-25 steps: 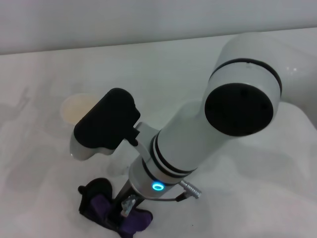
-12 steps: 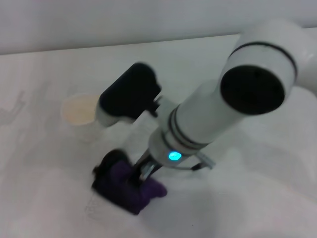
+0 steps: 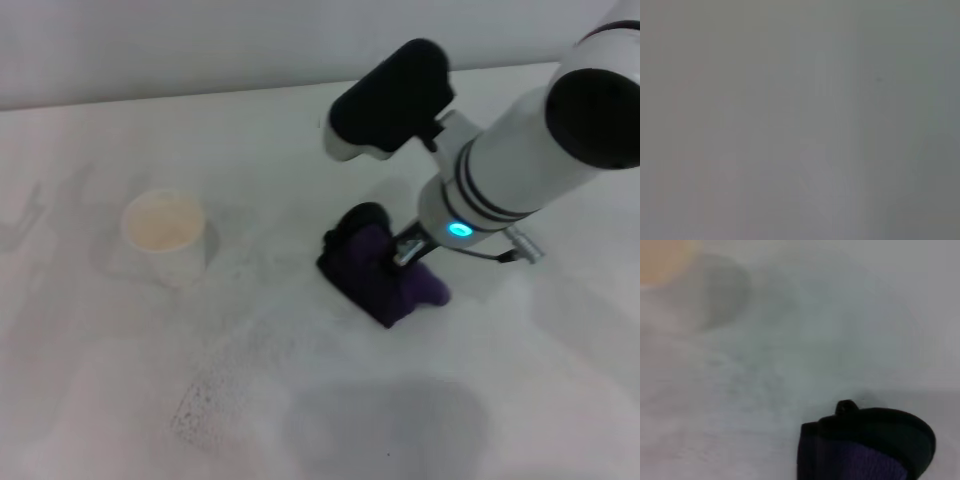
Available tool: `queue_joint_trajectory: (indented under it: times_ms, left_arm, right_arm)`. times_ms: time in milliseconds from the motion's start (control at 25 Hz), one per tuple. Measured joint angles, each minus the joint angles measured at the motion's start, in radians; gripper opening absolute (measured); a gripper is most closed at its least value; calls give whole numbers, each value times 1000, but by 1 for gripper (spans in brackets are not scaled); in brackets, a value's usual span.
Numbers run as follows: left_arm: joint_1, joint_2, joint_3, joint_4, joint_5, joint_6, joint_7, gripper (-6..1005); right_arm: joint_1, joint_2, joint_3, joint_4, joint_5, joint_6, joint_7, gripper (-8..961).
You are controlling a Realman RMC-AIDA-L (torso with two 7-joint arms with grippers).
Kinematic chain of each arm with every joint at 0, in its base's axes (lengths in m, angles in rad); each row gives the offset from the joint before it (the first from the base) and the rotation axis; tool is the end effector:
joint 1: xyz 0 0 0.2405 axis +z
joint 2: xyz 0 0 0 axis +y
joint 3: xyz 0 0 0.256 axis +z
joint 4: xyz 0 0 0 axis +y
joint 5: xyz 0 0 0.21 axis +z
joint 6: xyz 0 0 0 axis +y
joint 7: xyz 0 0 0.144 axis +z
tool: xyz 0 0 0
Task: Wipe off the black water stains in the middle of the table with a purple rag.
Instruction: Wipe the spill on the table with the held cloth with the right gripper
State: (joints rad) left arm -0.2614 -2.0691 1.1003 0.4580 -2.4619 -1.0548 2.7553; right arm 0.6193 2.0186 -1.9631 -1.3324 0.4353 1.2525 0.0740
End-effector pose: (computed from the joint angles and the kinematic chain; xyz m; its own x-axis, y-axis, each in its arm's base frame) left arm -0.3485 0.3255 0.0409 0.8361 -0.0649 0.5447 0.5166 -0.2412 -0.8216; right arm 0.1679 0.3406 -0.0720 0.6524 -0.7401 0.1631 -0.5114 -0.5888 -0.6259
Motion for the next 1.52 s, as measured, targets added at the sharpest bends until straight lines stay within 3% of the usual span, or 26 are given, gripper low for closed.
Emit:
queue_joint_trajectory:
  times_ms: [200,640,1000,1280,1520]
  left_arm:
    - [-10,2,-1,-2,0,5,0,890]
    - [-30,-1,0,-5,0,7,0,890]
    - [-42,-4,2,-9,0,7,1,890]
    - [-24,-7,5,-12,0,-2,0,890]
    - [-9,-10,0,-22,0,-7,1,891]
  right_arm:
    - [-1,5,-10,12,14,4,-8,91]
    - [120,9,-245,43,390,-122,-26,91]
    - [139,9,-320,86,696,-167,-248,92]
    - [135,9,-333,98,687,-198,-283,92]
    - [135,9,-272,115,511,-216,-221,92]
